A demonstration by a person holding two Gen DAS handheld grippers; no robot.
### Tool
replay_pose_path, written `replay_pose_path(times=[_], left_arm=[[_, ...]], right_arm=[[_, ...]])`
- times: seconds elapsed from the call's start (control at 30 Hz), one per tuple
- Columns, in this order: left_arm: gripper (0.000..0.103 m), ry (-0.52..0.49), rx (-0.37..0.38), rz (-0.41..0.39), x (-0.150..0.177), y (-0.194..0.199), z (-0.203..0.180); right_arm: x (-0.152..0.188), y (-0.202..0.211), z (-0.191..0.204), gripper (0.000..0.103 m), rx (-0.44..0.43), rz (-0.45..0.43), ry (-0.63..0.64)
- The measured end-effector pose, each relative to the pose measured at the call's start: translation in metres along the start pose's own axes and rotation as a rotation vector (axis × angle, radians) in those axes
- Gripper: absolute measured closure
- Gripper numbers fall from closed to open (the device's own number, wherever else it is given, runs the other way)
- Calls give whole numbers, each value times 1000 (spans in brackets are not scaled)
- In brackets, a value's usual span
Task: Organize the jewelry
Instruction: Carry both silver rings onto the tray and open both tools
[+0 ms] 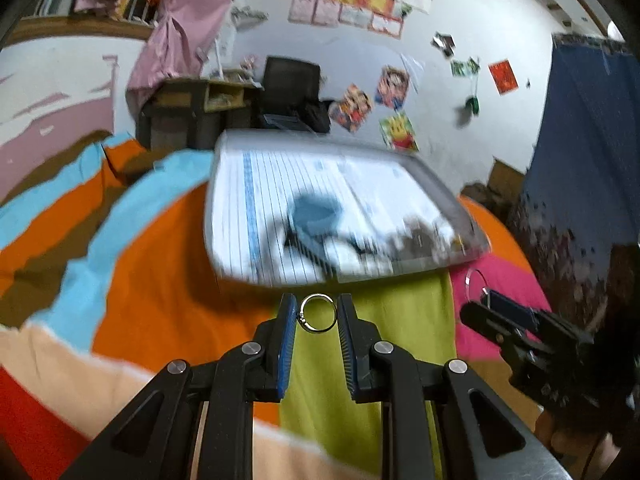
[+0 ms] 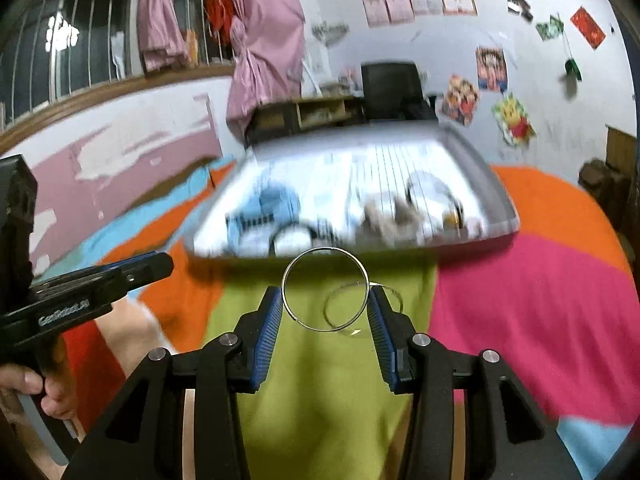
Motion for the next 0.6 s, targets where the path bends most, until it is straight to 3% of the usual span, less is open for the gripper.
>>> replay_pose_path(times=[0.17, 0.33, 0.6], left_arm=[[83, 7, -48, -47, -42, -21, 19], [83, 67, -95, 2, -47, -50, 49], [83, 113, -122, 89, -24, -71, 73]], right_arm=[[-44, -17, 9, 64, -28, -98, -26], [-66, -50, 23, 64, -55, -130, -31], [-40, -96, 32, 63, -36, 0, 4]])
Point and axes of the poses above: each gripper's, at about its wrist camera, not at the fingertips, and y roughly against the way its jaws point, z to its left, x to its underside, the point moved 8 cm from there along -y, roughly the way its jaws point, and after that the axes turned 10 degrees about x, right-handed, at the moved point
